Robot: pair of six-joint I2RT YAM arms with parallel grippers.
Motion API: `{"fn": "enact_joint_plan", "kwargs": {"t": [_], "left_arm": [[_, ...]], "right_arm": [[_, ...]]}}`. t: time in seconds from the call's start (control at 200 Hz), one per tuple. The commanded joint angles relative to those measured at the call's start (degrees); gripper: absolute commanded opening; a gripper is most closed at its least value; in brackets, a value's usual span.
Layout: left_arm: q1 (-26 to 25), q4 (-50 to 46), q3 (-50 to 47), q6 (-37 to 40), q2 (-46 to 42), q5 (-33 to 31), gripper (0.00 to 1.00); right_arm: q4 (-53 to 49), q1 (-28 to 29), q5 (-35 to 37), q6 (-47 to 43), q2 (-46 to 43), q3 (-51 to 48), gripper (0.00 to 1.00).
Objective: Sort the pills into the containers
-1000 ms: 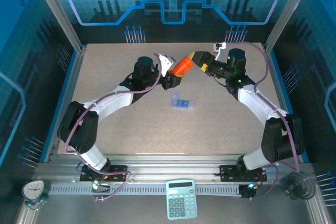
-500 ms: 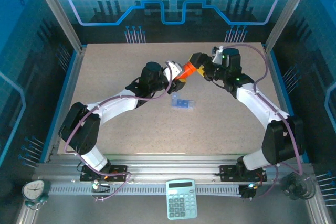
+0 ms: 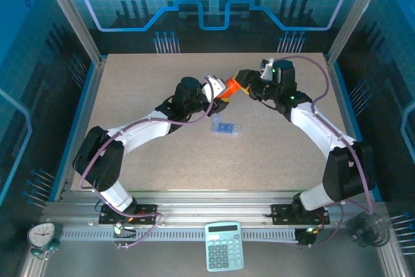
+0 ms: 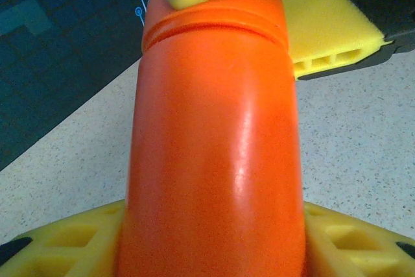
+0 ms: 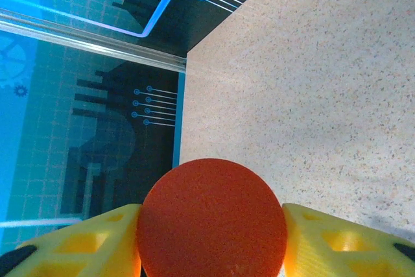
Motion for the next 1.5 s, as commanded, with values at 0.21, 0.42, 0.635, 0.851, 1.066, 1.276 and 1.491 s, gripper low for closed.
{"fn": "enact_joint_plan", "kwargs": {"t": [0.21,0.42,0.635,0.851,1.066,1.276,1.491], "left_arm": [[-0.44,-0.25,2.04,0.07,-0.19,2.85,0.00],[2.85,-4.32,3.20,-5.71,-2.06,16.66,0.00],[5.70,-3.79,3.68,-13.79,-2.50,29.55,0.00],[5.71,-2.92,4.59,-15.35,-1.49,30.21,0.00],[5.73,-1.85,4.63,-15.05,-1.01,27.80,0.00],[5.72,-1.04,2.58,-14.02,-1.89,26.05,0.00],[5.85,2.09,-1.65,-14.72,-4.13,21.87,0.00]], "right_arm": [[5.74,-1.17,-6.08,-4.88,2.66,1.50,0.40],[19.34,-5.61,-12.71,-17.35,1.63,-2.03,0.40],[28.95,-8.25,-20.40,-20.22,1.76,-4.54,0.40],[31.26,-8.24,-20.11,-16.01,1.33,-5.46,0.46],[32.66,-7.93,-17.95,-8.59,0.98,-5.56,0.43],[24.91,-8.90,-11.21,-11.49,-0.74,-5.77,0.43],[9.25,-10.27,-0.14,-20.41,-1.94,-7.12,0.43]]}}
